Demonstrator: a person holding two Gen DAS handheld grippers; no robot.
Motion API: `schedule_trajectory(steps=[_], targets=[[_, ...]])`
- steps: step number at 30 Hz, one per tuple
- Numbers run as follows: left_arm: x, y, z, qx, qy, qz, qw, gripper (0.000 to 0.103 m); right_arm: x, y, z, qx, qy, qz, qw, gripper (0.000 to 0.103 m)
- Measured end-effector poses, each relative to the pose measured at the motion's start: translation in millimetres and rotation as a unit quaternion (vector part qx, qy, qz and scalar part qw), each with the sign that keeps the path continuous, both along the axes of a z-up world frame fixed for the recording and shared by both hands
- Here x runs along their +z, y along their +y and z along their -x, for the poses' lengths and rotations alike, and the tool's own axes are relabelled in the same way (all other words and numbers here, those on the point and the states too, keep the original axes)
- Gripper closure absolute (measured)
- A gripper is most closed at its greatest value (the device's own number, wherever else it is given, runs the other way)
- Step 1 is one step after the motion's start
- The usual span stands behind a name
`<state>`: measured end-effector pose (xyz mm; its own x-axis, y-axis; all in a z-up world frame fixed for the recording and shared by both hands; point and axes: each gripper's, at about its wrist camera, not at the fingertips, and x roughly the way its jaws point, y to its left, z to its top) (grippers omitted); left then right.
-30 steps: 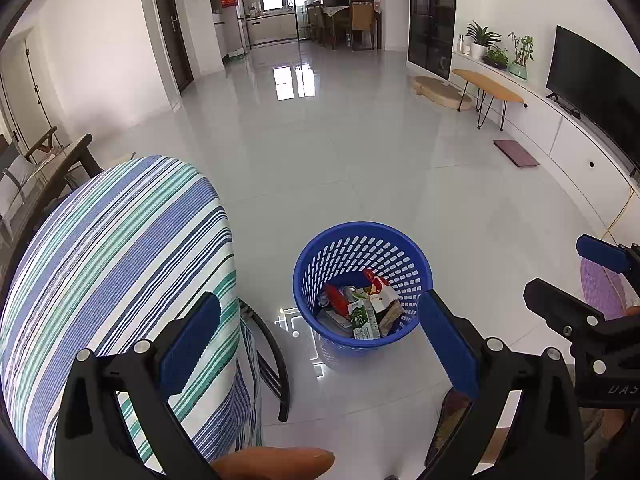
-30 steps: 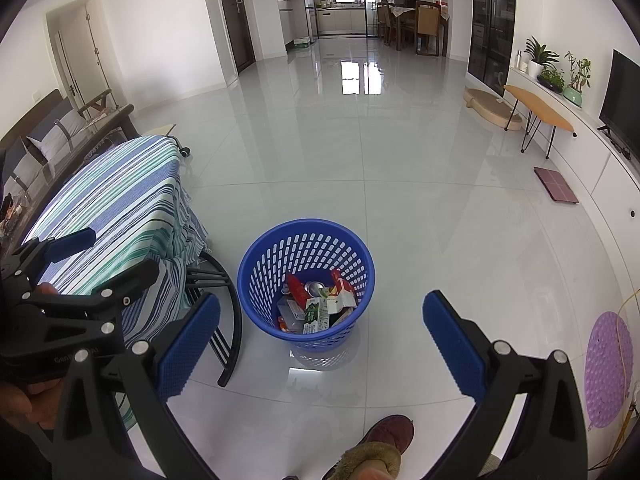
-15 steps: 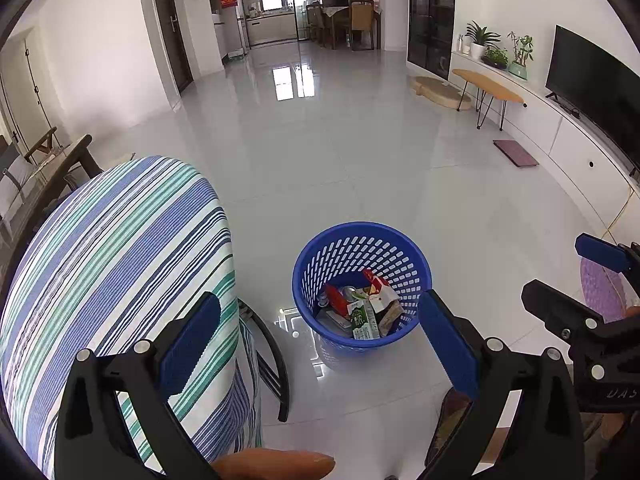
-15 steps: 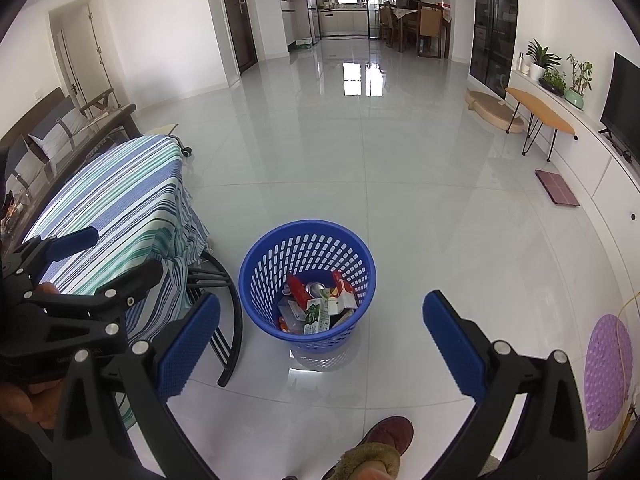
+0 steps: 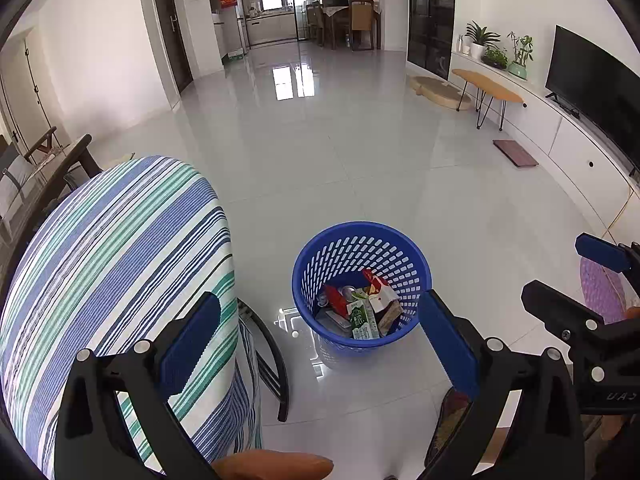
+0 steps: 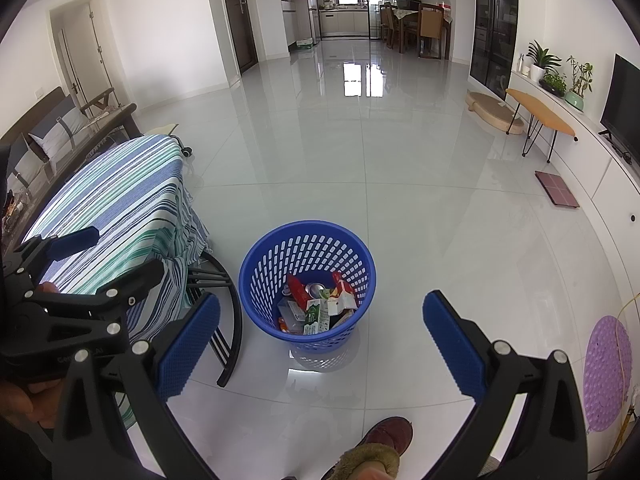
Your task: Collect trash
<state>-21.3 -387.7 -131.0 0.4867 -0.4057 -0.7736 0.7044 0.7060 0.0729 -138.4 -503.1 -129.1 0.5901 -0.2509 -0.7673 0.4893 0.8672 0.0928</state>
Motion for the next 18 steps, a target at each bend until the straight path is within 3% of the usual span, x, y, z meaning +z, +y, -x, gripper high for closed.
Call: schedule_trajectory(steps=[18], targets=[[-2.8, 4.4, -2.8, 0.001, -0.003, 0.003, 1.0, 0.005, 2.0, -2.0, 0.7, -0.001, -0.001, 0.001, 1.0, 0.005]])
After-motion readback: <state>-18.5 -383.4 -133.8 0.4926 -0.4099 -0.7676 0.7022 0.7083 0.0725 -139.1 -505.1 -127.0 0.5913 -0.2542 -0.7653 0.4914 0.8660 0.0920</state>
